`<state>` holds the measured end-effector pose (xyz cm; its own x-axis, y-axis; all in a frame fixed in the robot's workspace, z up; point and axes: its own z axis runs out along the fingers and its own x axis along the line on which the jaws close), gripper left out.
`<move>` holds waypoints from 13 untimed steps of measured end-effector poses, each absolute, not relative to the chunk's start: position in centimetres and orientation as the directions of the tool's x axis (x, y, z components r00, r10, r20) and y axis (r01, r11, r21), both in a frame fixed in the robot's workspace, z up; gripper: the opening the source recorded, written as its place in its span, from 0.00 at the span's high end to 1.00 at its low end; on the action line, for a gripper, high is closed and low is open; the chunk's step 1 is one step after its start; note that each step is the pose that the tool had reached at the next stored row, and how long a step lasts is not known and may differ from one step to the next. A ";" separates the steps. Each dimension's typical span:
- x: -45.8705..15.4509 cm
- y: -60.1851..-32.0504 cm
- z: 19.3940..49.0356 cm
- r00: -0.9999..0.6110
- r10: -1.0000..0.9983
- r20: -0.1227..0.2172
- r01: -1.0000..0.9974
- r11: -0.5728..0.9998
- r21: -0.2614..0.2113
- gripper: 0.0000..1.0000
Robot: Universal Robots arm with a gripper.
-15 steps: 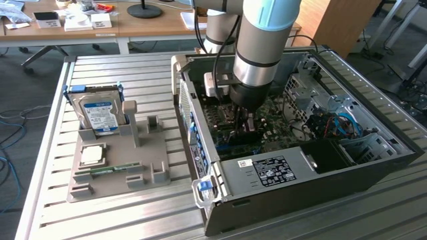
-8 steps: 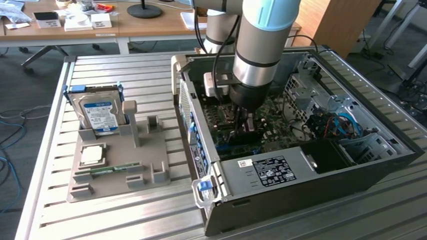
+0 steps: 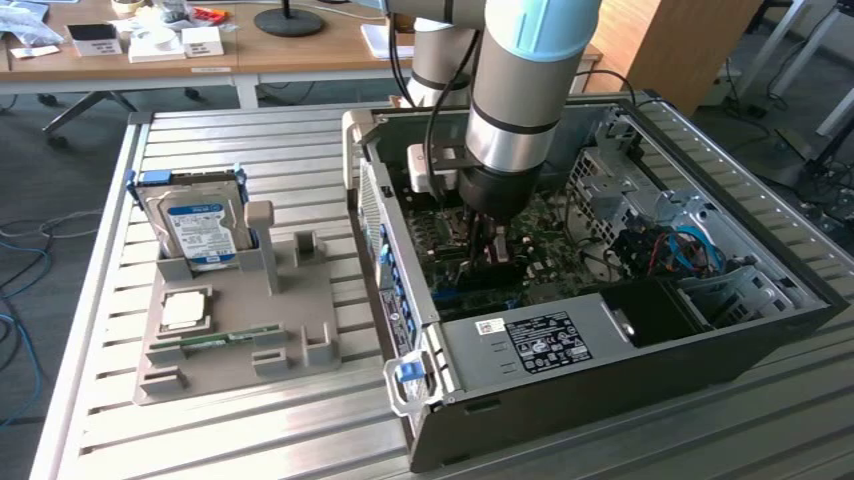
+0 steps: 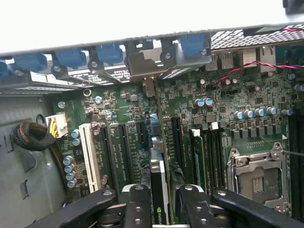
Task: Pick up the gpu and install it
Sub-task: 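Insert the gpu into the slot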
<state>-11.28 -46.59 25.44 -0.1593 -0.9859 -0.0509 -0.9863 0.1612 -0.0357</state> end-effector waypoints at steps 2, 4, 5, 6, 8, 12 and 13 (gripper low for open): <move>-11.3 -46.6 25.5 -0.159 -0.986 -0.051 -0.986 0.161 -0.036 0.73; -11.3 -46.6 25.5 -0.159 -0.986 -0.050 -0.986 0.161 -0.036 0.73; -11.3 -46.6 25.5 -0.159 -0.986 -0.051 -0.986 0.161 -0.036 0.73; -11.3 -46.6 25.6 -0.159 -0.986 -0.051 -0.986 0.161 -0.036 0.73; -11.3 -46.6 25.6 -0.159 -0.986 -0.051 -0.986 0.161 -0.036 0.73; -11.3 -46.6 25.5 -0.159 -0.986 -0.050 -0.986 0.161 -0.036 0.73; -11.3 -46.6 25.5 -0.159 -0.986 -0.050 -0.986 0.161 -0.036 0.73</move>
<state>-11.30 -46.60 25.54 -0.1590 -0.9860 -0.0501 -0.9863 0.1609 -0.0358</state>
